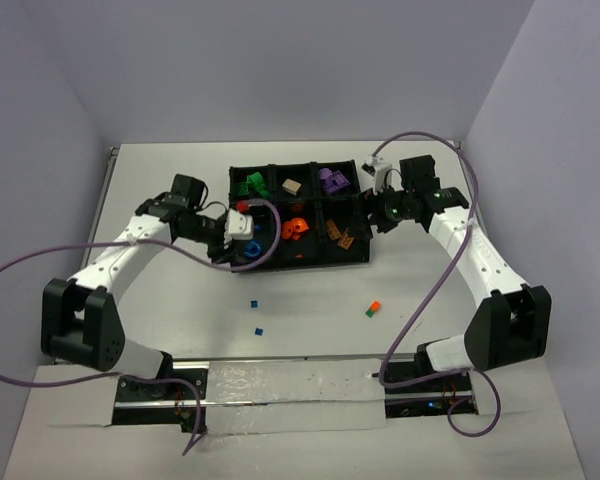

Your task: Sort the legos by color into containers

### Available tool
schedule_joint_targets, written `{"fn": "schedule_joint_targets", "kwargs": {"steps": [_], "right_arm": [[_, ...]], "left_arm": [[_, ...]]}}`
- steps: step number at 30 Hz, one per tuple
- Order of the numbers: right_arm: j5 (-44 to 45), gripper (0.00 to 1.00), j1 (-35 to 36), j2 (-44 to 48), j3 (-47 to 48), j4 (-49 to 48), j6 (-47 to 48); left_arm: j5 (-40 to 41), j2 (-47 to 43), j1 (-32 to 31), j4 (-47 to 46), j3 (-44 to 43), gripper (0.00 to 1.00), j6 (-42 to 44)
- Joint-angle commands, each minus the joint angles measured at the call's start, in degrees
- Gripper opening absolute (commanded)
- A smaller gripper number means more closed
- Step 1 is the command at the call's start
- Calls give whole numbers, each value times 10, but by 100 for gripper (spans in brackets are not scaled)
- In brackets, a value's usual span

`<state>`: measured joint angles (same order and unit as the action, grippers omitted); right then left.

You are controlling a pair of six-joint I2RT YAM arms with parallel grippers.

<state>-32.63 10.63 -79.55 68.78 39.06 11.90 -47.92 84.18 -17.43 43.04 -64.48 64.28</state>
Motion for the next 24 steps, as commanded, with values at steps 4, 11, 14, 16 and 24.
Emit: {"fn": "schedule_joint_targets", "kwargs": {"steps": [4, 11, 14, 16, 24], "right_arm": [[57, 84, -2, 77, -84, -7, 43], [83, 84, -27, 97, -84, 18, 49], [89, 84, -38, 105, -85, 24, 52], [89, 84, -44, 110, -89, 24, 52], [81, 84, -54, 113, -100, 23, 52]], "left_arm": [[56, -85, -116, 23, 131, 67, 58], [103, -16, -174, -40, 125, 77, -46], [129, -32, -193, -65, 161, 76, -79], [153, -41, -200, -84, 179, 74, -104], [226, -56, -203, -149, 216, 67, -196]]}}
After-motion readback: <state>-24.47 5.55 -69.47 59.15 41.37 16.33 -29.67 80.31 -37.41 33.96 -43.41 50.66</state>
